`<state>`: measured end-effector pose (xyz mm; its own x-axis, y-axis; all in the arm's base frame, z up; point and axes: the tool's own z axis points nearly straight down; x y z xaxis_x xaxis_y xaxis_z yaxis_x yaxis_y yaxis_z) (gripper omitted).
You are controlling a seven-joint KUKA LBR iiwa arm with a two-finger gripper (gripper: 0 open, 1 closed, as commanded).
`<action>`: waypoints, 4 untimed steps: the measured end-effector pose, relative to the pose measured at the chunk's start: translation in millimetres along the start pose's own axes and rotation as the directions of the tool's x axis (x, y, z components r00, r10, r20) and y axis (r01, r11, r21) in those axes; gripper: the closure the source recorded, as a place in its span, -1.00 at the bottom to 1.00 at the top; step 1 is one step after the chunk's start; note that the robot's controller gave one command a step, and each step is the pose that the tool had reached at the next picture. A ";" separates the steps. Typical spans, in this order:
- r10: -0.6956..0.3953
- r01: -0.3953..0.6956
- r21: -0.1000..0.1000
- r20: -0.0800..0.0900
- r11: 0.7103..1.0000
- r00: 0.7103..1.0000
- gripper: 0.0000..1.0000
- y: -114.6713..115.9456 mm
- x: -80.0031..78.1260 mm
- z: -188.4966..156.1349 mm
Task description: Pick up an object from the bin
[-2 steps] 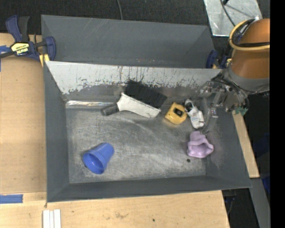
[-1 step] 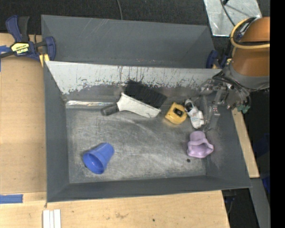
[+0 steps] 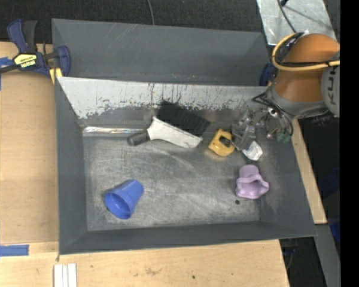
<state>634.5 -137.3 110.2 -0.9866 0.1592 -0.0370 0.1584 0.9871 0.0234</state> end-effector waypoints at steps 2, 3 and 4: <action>0.004 -0.004 0.025 -0.028 1.000 1.000 1.00 -15.3 11.6 16.8; 0.004 -0.003 0.025 -0.028 1.000 1.000 1.00 -15.4 11.6 16.8; 0.010 -0.009 0.023 -0.039 1.000 0.999 1.00 -8.3 14.2 -36.8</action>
Offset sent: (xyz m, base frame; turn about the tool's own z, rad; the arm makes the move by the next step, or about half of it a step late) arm 0.0000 0.0000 0.0000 0.0000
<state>617.7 -143.8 146.3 -0.9858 0.1680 0.0018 0.1680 0.9858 0.0005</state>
